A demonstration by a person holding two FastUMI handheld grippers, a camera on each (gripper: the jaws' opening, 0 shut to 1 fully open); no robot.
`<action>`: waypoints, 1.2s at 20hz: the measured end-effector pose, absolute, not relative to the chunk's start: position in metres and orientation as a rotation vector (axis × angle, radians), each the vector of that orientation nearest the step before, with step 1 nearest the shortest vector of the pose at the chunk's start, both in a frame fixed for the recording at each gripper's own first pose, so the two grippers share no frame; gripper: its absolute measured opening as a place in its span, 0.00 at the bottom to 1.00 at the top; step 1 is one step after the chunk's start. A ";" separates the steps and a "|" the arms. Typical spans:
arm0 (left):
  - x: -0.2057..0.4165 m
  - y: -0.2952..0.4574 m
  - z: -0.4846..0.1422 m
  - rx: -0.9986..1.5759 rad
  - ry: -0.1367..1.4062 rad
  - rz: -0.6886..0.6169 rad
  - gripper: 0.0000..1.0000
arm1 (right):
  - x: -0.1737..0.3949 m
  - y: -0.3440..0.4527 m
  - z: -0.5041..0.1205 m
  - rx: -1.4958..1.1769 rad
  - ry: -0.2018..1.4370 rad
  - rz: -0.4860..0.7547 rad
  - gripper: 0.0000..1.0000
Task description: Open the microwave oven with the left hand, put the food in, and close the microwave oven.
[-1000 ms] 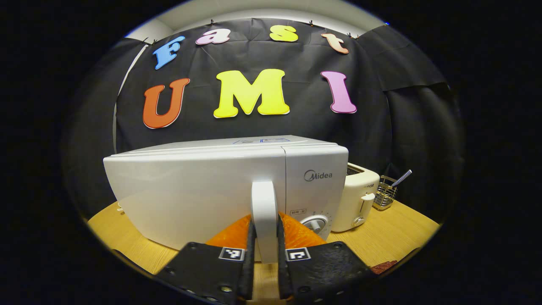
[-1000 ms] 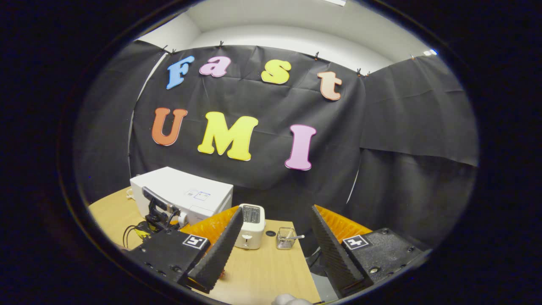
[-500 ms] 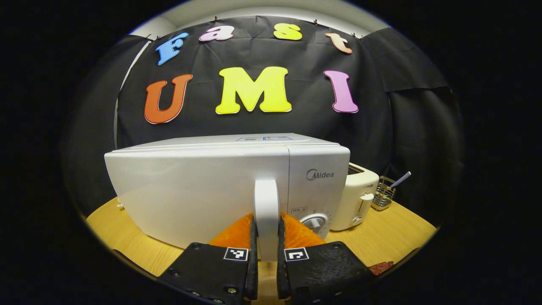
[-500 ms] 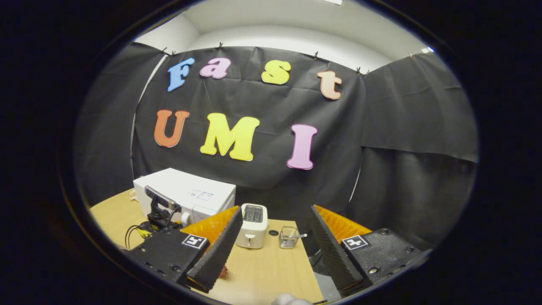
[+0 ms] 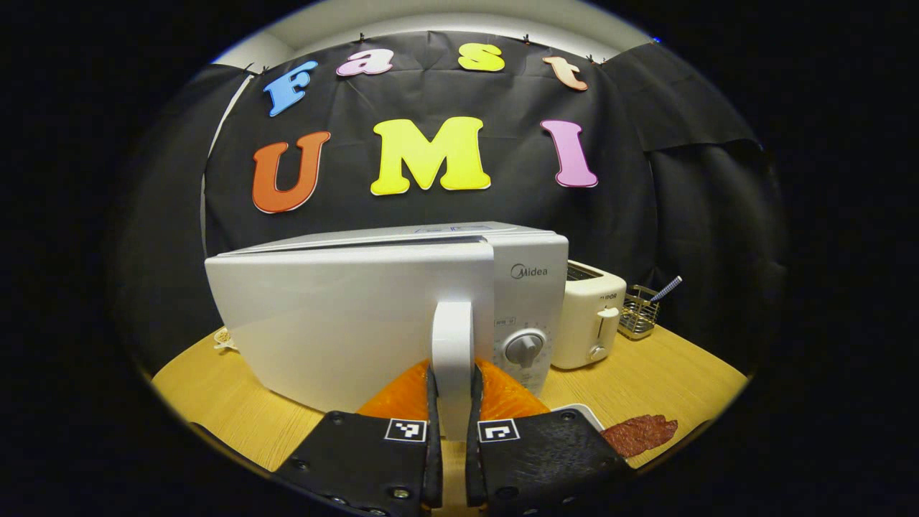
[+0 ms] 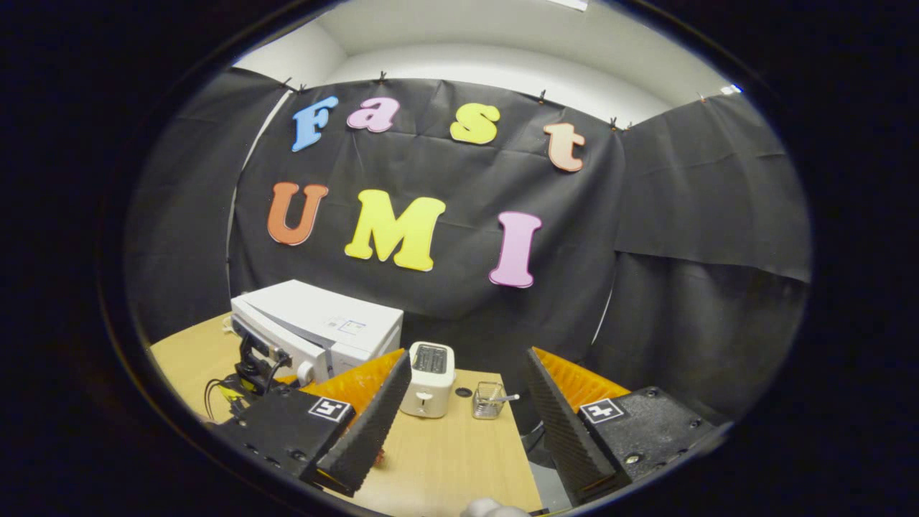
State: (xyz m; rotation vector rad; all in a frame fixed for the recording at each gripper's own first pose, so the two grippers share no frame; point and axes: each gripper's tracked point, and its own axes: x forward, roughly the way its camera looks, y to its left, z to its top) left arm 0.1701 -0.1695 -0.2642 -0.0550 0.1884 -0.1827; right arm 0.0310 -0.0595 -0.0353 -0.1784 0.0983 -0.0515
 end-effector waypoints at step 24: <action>-0.014 0.086 -0.299 -0.008 0.324 -0.010 0.25 | -0.027 0.102 -0.043 -0.149 0.099 0.165 1.00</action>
